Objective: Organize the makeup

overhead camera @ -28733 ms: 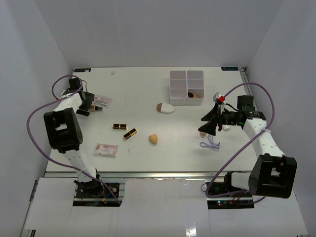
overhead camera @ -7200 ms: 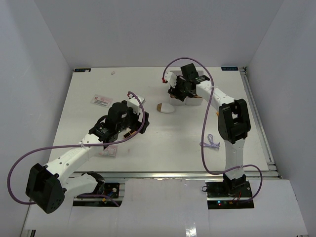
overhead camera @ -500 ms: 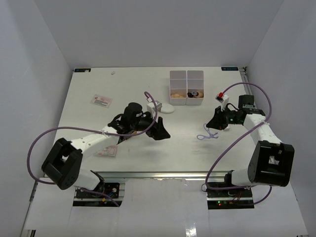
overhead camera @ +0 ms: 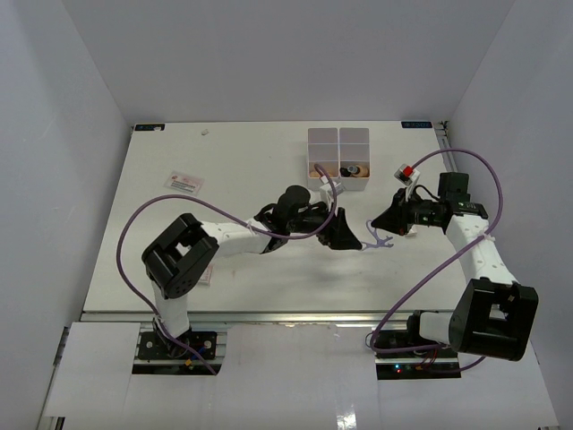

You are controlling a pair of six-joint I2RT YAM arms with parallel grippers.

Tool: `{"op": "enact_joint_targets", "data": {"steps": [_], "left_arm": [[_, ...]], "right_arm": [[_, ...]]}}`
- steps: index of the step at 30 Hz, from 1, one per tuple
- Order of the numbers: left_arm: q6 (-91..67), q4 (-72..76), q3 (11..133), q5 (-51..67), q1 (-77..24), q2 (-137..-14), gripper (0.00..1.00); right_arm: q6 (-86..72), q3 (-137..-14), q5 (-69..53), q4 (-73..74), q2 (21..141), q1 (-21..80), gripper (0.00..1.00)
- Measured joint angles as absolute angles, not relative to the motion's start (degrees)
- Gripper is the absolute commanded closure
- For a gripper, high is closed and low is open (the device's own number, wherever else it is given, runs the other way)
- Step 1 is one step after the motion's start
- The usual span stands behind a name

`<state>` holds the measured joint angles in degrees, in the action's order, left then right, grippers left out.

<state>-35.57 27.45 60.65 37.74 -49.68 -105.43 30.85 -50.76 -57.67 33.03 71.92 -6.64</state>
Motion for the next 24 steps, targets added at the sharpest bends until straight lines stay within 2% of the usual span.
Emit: {"op": "enact_joint_targets", "data": {"steps": [4,7,13,16,19,22,24], "left_arm": [[-37.0,28.8,64.7,37.4,-50.9,-108.4,0.44],[-37.6,28.9,66.7,37.2,-51.3,-110.0,0.54],[-38.5,28.0,67.7,37.4,-51.5,-111.7,0.56],[-38.2,26.1,68.0,37.5,-51.5,-111.8,0.62],[-37.6,24.4,68.6,37.4,-51.5,-111.8,0.72],[-37.2,23.4,69.0,37.3,-51.5,-111.8,0.88],[-37.1,22.8,69.3,37.4,-51.5,-111.8,0.99]], "right_arm": [[31.3,-50.7,-58.5,33.1,71.7,-7.0,0.92],[31.6,-50.7,-58.8,33.1,71.0,-7.1,0.92],[31.8,-50.7,-59.0,33.1,70.5,-7.1,0.92],[31.8,-50.7,-59.0,33.1,70.5,-7.2,0.92],[31.9,-50.7,-58.9,33.1,70.5,-7.3,0.92],[31.9,-50.7,-58.9,33.1,70.5,-7.4,0.92],[32.0,-50.7,-58.7,33.0,70.5,-7.5,0.87]]}}
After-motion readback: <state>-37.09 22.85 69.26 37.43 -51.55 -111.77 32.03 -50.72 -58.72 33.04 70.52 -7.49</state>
